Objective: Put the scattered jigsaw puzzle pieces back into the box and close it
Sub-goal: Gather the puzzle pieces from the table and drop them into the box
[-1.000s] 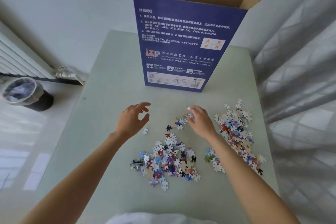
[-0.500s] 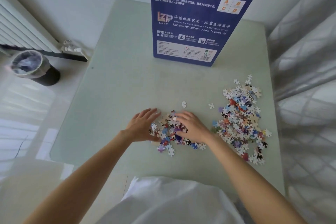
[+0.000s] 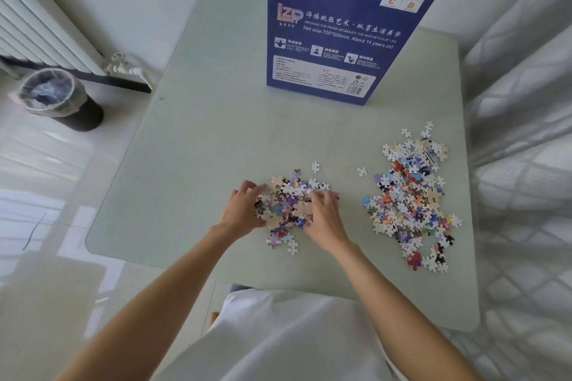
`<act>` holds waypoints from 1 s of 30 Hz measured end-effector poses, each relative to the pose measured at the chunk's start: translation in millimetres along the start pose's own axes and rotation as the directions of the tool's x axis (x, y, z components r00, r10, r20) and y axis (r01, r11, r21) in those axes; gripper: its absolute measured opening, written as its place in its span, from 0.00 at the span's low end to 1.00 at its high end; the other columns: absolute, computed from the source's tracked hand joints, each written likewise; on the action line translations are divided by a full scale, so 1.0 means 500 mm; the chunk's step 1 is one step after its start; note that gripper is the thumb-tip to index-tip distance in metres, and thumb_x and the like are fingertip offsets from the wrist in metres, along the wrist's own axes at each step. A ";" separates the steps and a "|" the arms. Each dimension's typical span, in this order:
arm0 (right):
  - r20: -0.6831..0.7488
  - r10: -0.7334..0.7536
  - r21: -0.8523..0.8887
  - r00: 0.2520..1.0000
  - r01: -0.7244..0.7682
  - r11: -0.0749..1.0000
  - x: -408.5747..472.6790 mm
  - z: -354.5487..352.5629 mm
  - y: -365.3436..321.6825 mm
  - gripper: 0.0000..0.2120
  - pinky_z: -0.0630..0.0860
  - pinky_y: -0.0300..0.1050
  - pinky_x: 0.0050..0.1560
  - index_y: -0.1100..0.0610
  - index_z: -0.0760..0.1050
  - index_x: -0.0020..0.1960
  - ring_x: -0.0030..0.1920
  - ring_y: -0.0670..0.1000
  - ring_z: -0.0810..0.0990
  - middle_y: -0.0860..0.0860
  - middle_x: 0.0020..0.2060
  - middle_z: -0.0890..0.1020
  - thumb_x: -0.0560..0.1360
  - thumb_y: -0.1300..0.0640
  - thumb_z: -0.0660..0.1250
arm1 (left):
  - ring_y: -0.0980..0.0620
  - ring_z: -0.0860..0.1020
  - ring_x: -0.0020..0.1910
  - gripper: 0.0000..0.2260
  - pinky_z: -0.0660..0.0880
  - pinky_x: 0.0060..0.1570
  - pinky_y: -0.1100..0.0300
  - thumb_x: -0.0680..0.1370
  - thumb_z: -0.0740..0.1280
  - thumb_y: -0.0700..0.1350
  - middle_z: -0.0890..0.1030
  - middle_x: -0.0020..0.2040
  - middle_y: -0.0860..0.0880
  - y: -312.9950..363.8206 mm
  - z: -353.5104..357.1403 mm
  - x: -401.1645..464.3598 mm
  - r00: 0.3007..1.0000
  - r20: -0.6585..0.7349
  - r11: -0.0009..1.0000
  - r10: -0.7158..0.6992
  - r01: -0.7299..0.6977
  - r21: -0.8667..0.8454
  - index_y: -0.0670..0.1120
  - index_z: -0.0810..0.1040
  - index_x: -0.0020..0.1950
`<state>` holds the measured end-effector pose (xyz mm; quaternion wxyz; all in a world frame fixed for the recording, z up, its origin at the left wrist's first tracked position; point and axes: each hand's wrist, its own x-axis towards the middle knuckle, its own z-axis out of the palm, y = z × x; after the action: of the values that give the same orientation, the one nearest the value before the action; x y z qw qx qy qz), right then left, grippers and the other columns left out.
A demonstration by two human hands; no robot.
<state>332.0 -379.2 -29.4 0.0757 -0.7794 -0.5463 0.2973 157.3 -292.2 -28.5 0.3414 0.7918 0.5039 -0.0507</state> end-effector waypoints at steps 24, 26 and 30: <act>0.224 -0.242 -0.226 0.944 0.292 0.929 0.086 -0.037 -0.024 0.38 0.72 0.41 0.49 0.55 0.59 0.69 0.59 0.54 0.68 0.54 0.60 0.66 0.66 0.55 0.76 | 0.48 0.68 0.58 0.32 0.69 0.57 0.58 0.67 0.76 0.48 0.70 0.61 0.48 0.044 0.020 0.013 1.000 0.016 0.999 -0.011 0.010 0.037 0.48 0.66 0.68; 0.218 -0.230 -0.174 0.948 0.270 0.947 0.081 -0.039 -0.023 0.35 0.71 0.40 0.46 0.56 0.61 0.67 0.56 0.53 0.71 0.54 0.58 0.68 0.66 0.57 0.76 | 0.48 0.70 0.58 0.31 0.69 0.57 0.59 0.67 0.76 0.48 0.72 0.59 0.48 0.045 0.019 0.017 1.000 0.018 1.000 -0.020 0.020 0.014 0.48 0.67 0.67; 0.203 -0.191 -0.105 0.960 0.216 0.971 0.075 -0.040 -0.020 0.30 0.68 0.39 0.46 0.57 0.64 0.63 0.53 0.51 0.73 0.53 0.57 0.72 0.66 0.57 0.76 | 0.47 0.71 0.57 0.25 0.69 0.55 0.59 0.70 0.73 0.47 0.73 0.57 0.47 0.050 0.018 0.024 0.999 0.025 1.000 -0.022 0.022 -0.001 0.49 0.70 0.65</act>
<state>343.5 -337.4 -23.0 0.0039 -0.6901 -0.6460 0.3263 186.4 -294.6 -28.2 0.3477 0.7854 0.5081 -0.0640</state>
